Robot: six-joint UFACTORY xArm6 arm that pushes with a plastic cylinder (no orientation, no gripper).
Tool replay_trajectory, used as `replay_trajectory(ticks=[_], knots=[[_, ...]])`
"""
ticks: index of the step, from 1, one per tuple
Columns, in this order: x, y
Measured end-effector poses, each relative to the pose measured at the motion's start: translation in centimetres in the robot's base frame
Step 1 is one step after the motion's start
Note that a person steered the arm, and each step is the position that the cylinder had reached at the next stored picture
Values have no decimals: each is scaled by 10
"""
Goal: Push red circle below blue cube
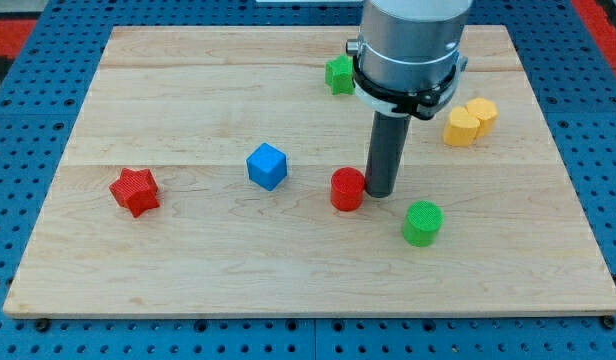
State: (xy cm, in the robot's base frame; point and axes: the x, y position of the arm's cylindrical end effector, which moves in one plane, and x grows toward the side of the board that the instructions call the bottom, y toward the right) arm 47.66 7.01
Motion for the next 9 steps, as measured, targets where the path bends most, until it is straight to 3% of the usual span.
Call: replay_trajectory(ticks=[1, 4, 6, 7, 8, 9], knots=[[-18, -26], [50, -46], [0, -32], [6, -68], [49, -70], [63, -70]])
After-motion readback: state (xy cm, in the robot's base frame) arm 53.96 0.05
